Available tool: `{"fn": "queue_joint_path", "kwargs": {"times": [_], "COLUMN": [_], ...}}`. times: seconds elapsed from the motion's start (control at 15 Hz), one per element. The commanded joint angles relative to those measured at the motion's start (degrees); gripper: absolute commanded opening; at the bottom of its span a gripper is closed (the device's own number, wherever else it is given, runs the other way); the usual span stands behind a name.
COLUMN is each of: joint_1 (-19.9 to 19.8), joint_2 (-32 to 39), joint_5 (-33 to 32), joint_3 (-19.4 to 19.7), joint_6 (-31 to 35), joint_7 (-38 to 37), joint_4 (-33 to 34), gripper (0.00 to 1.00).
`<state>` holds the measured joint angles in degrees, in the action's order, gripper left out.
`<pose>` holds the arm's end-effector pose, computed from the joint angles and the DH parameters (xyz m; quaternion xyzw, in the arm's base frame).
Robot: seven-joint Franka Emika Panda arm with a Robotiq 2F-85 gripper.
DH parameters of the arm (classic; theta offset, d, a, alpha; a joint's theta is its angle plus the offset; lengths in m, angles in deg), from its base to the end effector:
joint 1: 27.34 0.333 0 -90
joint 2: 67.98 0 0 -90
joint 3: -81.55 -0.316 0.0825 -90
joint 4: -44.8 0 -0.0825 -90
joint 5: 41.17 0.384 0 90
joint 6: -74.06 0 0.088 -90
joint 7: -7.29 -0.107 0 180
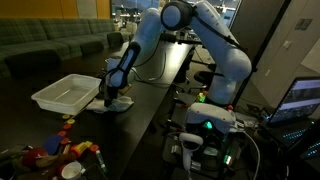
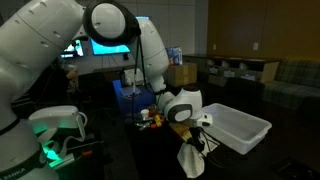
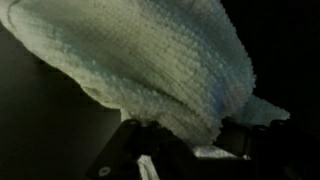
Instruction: Use the cloth to push the objects on the counter to the left, then put it in the box
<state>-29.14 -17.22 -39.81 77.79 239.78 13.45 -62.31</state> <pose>0.6199 0.0192 0.0513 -0.9962 -0.0456 -0.0700 0.0257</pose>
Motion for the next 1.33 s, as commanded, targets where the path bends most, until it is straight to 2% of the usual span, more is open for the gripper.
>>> {"fn": "queue_joint_path", "kwargs": {"times": [0.0,0.33,0.87,1.27], "joint_1": [1.34,1.47,1.5,2.31], "joint_2": [5.08,9.44,11.96,11.9], "joint_5": [0.61,1.96,4.4,4.66], "joint_3": [0.94,1.91,5.33,3.77], "joint_6": [1.37,-0.79,-4.18,-5.24], "joint_7": [-3.83,-8.71,-16.33,-16.53], "joint_4": [4.37,9.89,15.18,16.46], "gripper": [0.08,0.08,0.08,0.08]}}
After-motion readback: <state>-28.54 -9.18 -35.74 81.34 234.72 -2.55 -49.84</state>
